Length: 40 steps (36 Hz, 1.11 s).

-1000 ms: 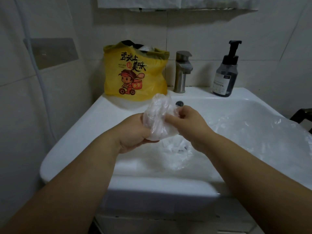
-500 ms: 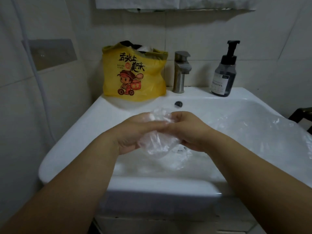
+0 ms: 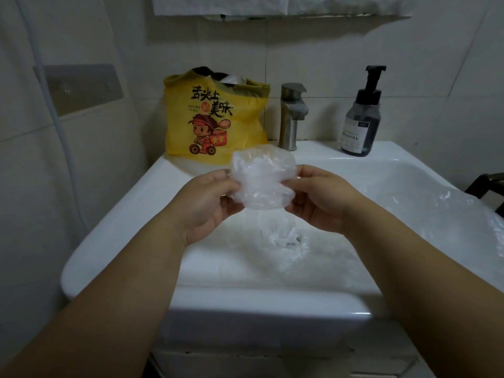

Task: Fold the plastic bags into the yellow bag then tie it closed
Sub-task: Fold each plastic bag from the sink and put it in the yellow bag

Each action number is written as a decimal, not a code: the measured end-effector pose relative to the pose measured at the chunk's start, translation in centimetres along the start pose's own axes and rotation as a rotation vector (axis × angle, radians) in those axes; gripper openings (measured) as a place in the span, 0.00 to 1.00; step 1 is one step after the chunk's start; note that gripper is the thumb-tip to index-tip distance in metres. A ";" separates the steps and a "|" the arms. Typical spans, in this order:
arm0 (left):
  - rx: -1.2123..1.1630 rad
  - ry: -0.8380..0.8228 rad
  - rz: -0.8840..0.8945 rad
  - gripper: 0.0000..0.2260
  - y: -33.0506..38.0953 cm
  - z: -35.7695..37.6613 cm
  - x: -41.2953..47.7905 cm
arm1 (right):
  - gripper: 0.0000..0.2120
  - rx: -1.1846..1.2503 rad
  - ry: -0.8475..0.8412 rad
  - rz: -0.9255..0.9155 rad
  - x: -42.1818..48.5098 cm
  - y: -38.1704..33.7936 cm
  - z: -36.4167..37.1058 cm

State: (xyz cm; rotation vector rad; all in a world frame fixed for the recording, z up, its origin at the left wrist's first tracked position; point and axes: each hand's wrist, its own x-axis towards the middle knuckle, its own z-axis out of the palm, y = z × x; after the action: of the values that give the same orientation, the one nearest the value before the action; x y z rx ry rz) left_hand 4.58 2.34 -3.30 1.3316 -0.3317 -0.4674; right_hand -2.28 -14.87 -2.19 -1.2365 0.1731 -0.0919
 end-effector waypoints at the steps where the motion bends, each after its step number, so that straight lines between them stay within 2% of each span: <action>1: 0.010 -0.002 0.009 0.12 0.1 0.0 0.0 | 0.08 -0.007 -0.020 0.006 0.0 -0.1 -0.3; 3: 0.038 -0.012 0.025 0.11 0.1 -0.1 -0.1 | 0.11 -0.026 -0.049 0.006 -0.2 -0.1 -0.5; 5: 0.081 -0.022 0.035 0.10 0.0 -0.1 -0.2 | 0.08 -0.063 -0.065 -0.016 -0.3 -0.2 -0.5; 10: 0.157 -0.066 0.017 0.09 -0.1 0.3 -0.7 | 0.12 -0.167 -0.089 -0.063 -0.5 -0.1 -0.5; 15: 0.077 -0.068 0.030 0.11 0.3 0.1 -0.7 | 0.14 -0.054 -0.149 -0.039 -0.9 -0.5 -0.3; 18: -0.006 -0.057 0.033 0.12 0.4 0.2 -0.8 | 0.26 0.023 -0.171 -0.014 -1.1 -0.7 -0.2; 20: 0.001 -0.074 0.000 0.13 0.4 0.4 -0.9 | 0.31 -0.035 -0.105 -0.029 -0.9 -0.6 -0.2; 21: -0.002 -0.081 -0.023 0.13 0.5 0.5 -1.0 | 0.29 -0.092 -0.052 -0.051 -0.8 -0.5 -0.1; 24: -0.024 -0.036 -0.050 0.14 0.5 0.7 -1.0 | 0.13 -0.269 0.027 -0.115 -0.6 0.0 0.1; 26: 0.071 0.033 -0.010 0.13 0.2 0.7 -0.7 | 0.03 -0.361 0.006 -0.149 -0.5 0.6 0.2; 27: 0.160 0.059 0.026 0.10 0.0 0.6 -0.6 | 0.03 -0.424 0.004 -0.162 -0.5 0.8 0.3; 29: 0.312 0.078 0.083 0.04 -0.3 0.6 -0.5 | 0.15 -0.593 0.013 -0.179 -0.4 1.2 0.3; 32: 0.367 0.074 0.099 0.09 -0.5 0.3 -0.6 | 0.26 -0.723 0.037 -0.210 -0.5 1.2 0.6; 40: 0.572 0.083 0.242 0.15 -0.6 0.3 -1.1 | 0.34 -0.852 0.040 -0.239 -0.5 1.3 0.4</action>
State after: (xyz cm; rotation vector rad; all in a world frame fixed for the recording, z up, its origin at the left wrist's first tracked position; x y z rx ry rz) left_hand 3.43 2.49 -3.80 1.8302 -0.5777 -0.1090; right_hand -2.72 -14.06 -3.23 -2.1049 0.0960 -0.2686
